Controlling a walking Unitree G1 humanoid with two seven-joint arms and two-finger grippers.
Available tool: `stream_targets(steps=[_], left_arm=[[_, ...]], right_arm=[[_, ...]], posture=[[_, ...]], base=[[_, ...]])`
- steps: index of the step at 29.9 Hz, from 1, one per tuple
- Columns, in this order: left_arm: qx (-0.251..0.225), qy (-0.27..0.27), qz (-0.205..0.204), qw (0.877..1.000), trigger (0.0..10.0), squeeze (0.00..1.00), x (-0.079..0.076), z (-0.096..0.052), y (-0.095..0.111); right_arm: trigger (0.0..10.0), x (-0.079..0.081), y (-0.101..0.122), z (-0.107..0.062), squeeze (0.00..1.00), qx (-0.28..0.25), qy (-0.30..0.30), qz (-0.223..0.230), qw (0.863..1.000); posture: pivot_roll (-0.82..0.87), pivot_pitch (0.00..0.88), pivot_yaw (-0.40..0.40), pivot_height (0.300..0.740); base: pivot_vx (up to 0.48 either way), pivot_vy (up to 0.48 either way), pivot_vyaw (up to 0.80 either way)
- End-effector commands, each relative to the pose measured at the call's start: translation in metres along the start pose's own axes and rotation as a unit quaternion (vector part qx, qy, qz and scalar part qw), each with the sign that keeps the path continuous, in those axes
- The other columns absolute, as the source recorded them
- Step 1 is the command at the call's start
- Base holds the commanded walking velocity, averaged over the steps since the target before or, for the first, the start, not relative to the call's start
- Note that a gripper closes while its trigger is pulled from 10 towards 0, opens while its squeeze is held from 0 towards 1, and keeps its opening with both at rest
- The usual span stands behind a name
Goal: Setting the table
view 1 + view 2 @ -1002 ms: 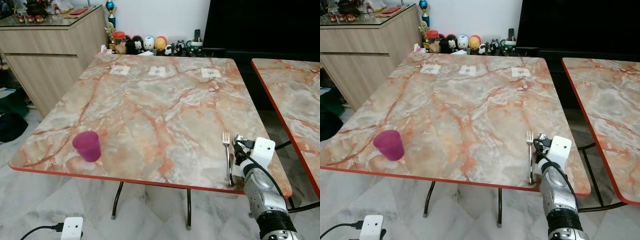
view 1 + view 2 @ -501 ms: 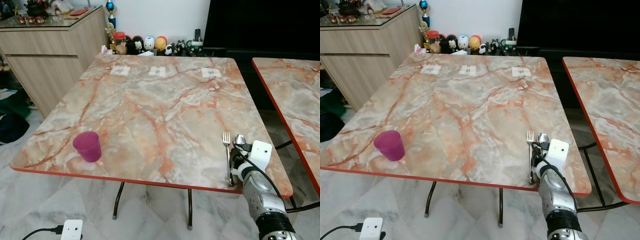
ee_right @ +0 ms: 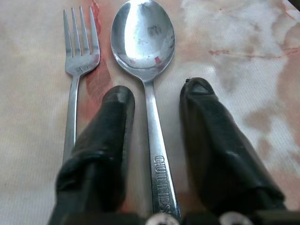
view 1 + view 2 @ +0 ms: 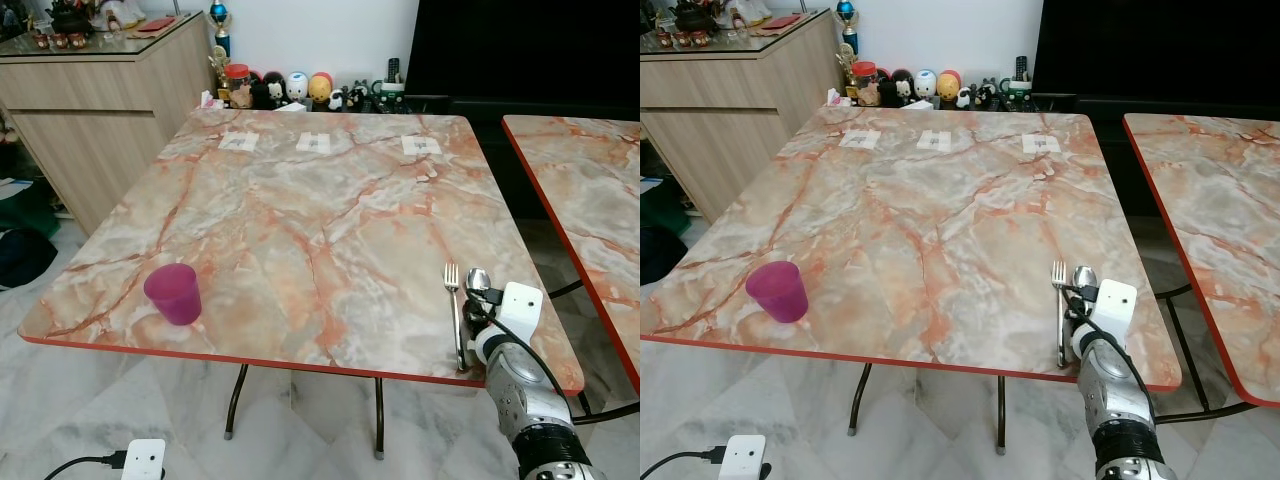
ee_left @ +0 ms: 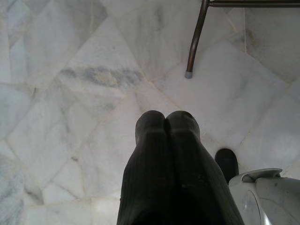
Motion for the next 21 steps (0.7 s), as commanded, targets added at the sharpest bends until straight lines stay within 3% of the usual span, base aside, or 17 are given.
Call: stream_targets(steps=[1,21], left_arm=[[0.004,0.003,-0.002,1.0,10.0,0.0,0.0011,-0.0001,-0.0014],[0.012,-0.001,-0.003,1.0,10.0,0.0,-0.0024,-0.0008,-0.0047]], right_arm=[[0.0,0.0018,-0.0079,0.0003,0.0,0.021,0.004,-0.005,1.0],[0.0,0.0058,-0.0111,-0.0003,0.0,0.026,0.014,-0.01,1.0]], posture=[[0.03,0.0,0.013,0.74],[0.03,0.0,0.011,0.74]], base=[[0.0,0.0,0.0],[0.0,0.0,0.0]])
Point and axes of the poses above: a point about 5 cm out from each wrist's last joint towards the gripper, its own z axis pointing out of the wrist towards the gripper, its own y axis along the axis of the wrist's last joint, x = y × z, the point moved 4 cm from there along z, pointing out of the wrist towards the gripper, and after that the axes turned 2 degrees about -z, right-handed, at the moved point
